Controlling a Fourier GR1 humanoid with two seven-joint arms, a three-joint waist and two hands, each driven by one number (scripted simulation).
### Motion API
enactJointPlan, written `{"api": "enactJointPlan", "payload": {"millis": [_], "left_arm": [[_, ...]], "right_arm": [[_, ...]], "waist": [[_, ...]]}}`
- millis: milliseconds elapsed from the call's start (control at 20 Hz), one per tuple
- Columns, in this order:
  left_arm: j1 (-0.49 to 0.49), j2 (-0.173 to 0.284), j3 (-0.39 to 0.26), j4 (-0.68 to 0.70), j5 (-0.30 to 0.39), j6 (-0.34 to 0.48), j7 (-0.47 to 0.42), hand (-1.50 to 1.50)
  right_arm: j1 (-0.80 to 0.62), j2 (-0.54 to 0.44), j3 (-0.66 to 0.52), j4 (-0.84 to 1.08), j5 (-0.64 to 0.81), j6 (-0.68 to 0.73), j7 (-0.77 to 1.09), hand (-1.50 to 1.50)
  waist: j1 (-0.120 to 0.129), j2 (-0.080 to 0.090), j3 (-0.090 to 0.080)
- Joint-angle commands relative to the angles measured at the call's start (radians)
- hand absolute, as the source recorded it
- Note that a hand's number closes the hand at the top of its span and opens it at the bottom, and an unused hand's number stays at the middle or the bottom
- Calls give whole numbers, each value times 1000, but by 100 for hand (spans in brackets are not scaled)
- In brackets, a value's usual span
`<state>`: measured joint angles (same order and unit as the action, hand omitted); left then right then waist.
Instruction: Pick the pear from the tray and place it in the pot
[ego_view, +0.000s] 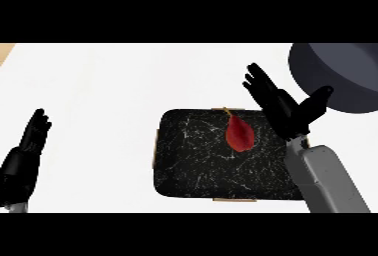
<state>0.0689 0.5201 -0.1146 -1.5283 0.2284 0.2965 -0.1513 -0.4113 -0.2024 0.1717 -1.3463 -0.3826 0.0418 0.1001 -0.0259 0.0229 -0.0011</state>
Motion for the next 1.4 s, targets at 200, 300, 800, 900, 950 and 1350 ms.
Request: {"api": "enactJointPlan", "payload": {"millis": [200, 300, 800, 900, 950, 1350], "left_arm": [[-100, -73, -162, 103, 14, -155, 140, 0], [-54, -74, -167, 77, 33, -157, 156, 0], [-130, -174, -230, 142, 25, -210, 231, 0], [-182, -159, -199, 134, 51, -227, 281, 0], [-168, -168, -209, 141, 36, -217, 267, 0], [-164, -152, -180, 132, 51, -265, 269, 0]], "right_arm": [[-22, -57, 168, -13, 212, -9, 110, 150], [-92, -297, 188, -34, 473, -50, 84, 150], [134, -16, 165, -406, 614, -511, -117, -150], [123, -70, 224, -484, 680, -448, 119, -150], [107, -118, 183, -472, 649, -388, 181, -150], [-57, -135, 119, -582, 542, -199, 697, -150]], "waist": [[6, -17, -1], [-38, -45, -34], [12, -27, 1], [9, -28, 0], [9, -28, 0], [23, -27, 0]]}}
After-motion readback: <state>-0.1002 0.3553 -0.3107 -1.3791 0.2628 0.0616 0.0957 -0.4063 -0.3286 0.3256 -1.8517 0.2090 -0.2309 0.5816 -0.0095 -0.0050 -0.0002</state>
